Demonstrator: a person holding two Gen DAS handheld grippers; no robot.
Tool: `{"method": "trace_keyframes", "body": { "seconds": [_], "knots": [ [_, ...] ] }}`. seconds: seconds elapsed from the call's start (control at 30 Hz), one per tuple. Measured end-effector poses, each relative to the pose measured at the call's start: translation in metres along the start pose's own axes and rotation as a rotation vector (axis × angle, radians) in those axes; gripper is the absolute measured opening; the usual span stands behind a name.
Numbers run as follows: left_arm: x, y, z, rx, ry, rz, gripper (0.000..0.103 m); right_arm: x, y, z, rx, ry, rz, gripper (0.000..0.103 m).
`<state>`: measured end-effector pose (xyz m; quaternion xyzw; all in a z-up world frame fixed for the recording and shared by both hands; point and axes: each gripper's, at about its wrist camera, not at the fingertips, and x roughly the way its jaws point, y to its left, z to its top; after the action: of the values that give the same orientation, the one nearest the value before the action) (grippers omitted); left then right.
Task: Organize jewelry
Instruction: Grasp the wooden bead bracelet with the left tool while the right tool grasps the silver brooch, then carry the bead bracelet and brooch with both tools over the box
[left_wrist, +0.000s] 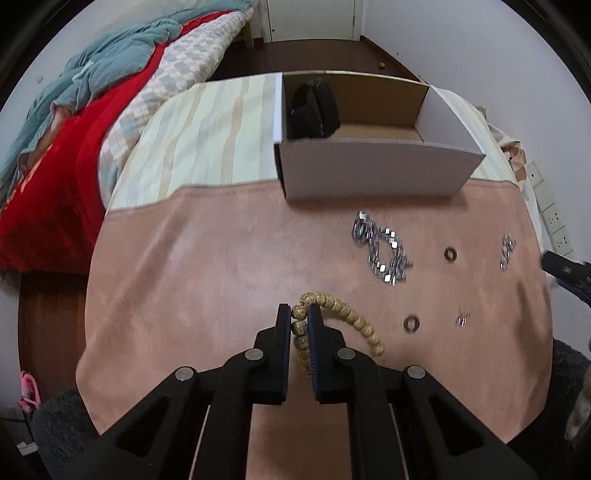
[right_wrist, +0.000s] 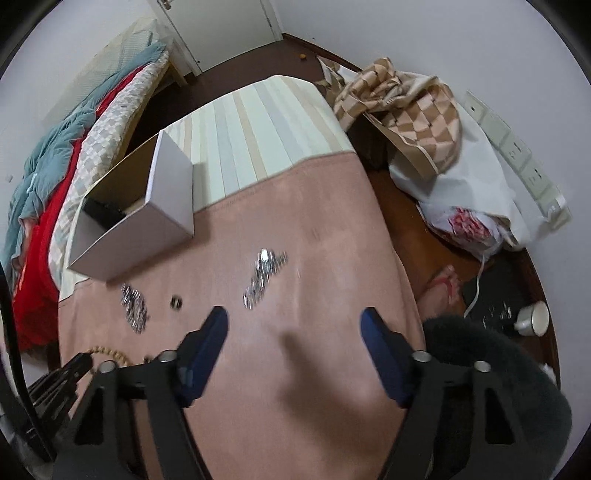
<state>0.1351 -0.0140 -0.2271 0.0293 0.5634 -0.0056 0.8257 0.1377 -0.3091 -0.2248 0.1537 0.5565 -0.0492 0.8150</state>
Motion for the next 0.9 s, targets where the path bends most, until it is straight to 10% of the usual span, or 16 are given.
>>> {"method": "trace_keyframes", "body": {
  "seconds": [0.23, 0.33, 0.9],
  "knots": [
    [0.011, -0.009, 0.015, 0.008, 0.003, 0.003, 0.006, 0.049, 0.026, 0.019, -0.13, -0.006, -0.031, 0.049],
    [0.014, -0.013, 0.016, 0.017, 0.01, 0.0, 0.006, 0.049, 0.036, 0.016, -0.183, -0.044, -0.043, 0.011],
    [-0.054, -0.011, 0.035, -0.013, -0.076, -0.128, 0.006, -0.055, 0.03, 0.02, -0.083, -0.124, 0.267, 0.004]
  ]
}}
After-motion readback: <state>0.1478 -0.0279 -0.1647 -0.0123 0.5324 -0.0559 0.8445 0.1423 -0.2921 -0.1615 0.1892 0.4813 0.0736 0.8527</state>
